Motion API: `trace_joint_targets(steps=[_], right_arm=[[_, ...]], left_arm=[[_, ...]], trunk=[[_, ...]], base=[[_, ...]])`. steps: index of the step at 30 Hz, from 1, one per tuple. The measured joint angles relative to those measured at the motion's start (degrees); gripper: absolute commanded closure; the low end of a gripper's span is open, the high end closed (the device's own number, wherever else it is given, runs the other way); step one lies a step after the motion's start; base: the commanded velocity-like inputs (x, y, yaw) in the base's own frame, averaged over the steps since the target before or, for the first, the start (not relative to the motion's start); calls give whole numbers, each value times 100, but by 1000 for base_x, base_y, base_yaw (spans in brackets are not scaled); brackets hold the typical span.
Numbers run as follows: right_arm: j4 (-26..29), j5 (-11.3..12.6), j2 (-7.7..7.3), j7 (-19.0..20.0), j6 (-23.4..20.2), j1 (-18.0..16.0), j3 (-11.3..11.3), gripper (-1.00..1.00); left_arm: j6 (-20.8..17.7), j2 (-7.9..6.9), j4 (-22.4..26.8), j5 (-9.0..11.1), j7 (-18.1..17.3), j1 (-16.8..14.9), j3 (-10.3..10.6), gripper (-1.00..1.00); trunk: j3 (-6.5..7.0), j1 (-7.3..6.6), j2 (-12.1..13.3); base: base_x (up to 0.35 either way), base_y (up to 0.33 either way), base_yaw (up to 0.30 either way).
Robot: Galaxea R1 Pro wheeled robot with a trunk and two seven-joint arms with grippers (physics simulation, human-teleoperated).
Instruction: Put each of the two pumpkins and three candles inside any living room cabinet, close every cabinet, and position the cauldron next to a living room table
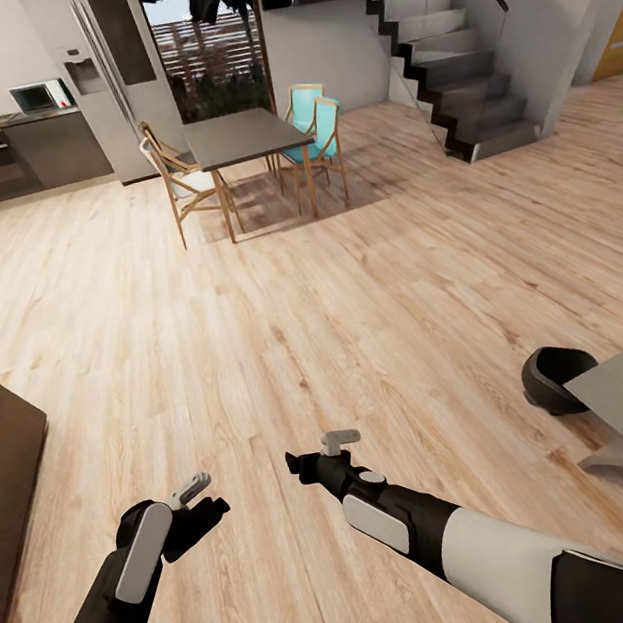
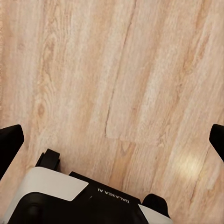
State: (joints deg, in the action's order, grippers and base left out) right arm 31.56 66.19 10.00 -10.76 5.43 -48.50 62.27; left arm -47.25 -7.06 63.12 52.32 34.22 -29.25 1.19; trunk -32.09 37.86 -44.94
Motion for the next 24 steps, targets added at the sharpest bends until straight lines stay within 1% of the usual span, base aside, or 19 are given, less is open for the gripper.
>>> trace_joint_targets(steps=[24], right_arm=[[2, 0, 0, -13, 130, 0, 1, -100]], left_arm=[[0, 8, 0, 0, 0, 1, 0, -100]], trunk=[[432, -528, 964]], base=[[0, 0, 0]])
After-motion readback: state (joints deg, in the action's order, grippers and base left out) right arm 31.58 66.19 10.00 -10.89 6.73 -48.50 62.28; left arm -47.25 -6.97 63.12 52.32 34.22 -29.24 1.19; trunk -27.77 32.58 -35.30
